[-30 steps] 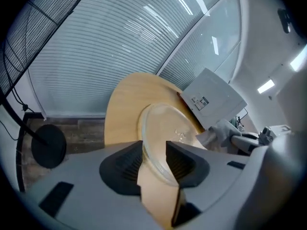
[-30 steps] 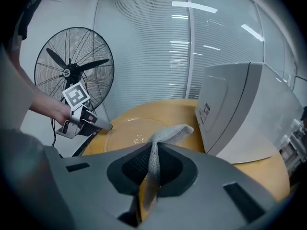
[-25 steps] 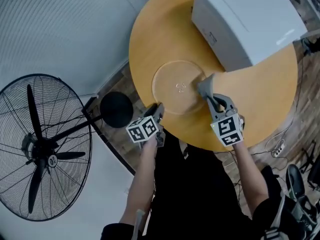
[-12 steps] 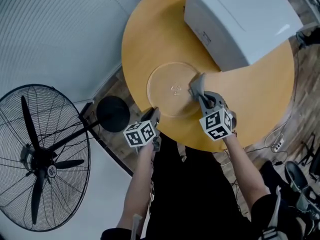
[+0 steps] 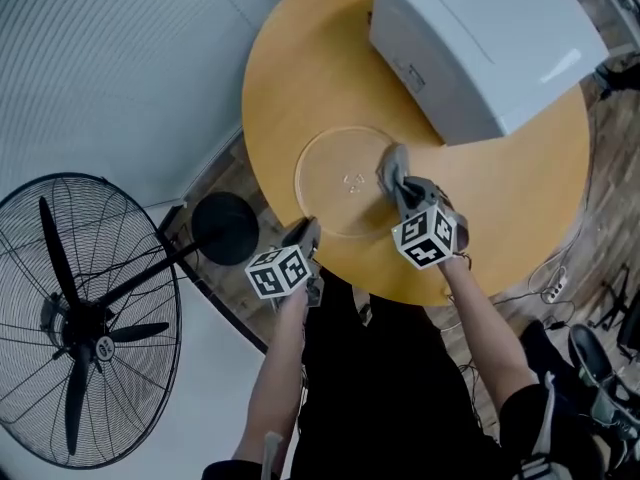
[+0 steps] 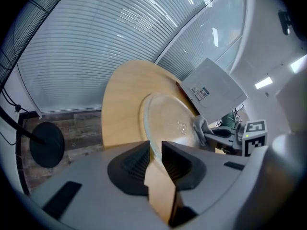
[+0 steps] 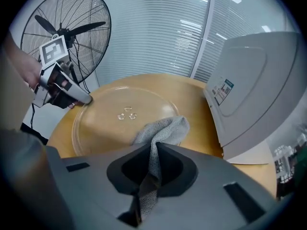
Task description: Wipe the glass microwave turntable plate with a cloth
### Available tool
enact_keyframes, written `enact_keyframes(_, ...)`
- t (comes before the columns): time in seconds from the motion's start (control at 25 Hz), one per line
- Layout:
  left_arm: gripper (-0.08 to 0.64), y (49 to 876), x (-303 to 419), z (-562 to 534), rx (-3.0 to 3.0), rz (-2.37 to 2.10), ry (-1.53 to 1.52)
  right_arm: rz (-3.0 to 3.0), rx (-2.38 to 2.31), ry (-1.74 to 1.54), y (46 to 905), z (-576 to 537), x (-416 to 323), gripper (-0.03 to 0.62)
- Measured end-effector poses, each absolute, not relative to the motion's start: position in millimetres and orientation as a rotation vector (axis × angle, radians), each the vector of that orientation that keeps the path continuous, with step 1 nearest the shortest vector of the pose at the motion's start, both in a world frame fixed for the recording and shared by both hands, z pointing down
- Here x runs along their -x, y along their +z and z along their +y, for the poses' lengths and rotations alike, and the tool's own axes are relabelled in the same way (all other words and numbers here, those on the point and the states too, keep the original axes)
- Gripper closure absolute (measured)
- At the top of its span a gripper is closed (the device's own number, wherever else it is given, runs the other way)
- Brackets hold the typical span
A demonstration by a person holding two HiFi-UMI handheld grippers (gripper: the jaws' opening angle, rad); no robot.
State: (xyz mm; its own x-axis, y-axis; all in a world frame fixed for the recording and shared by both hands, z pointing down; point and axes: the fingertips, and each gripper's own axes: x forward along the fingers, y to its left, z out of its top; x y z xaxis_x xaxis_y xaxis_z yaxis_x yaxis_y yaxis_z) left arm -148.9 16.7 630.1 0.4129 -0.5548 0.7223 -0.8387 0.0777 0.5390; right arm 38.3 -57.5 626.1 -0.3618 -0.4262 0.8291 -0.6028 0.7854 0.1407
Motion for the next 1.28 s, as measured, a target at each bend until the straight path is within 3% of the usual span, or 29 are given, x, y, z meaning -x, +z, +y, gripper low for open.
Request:
enact_keyframes(0.8, 0.497, 632, 152, 18, -1.616, -1.216, 0.319, -1.974, -0.810, 0.081, 627, -142, -6, 0.566)
enact_keyframes(1.28, 0.497, 631, 148, 16, -1.626, -1.253, 0.341, -2.042, -0.719, 0.042, 627, -160, 55, 0.568)
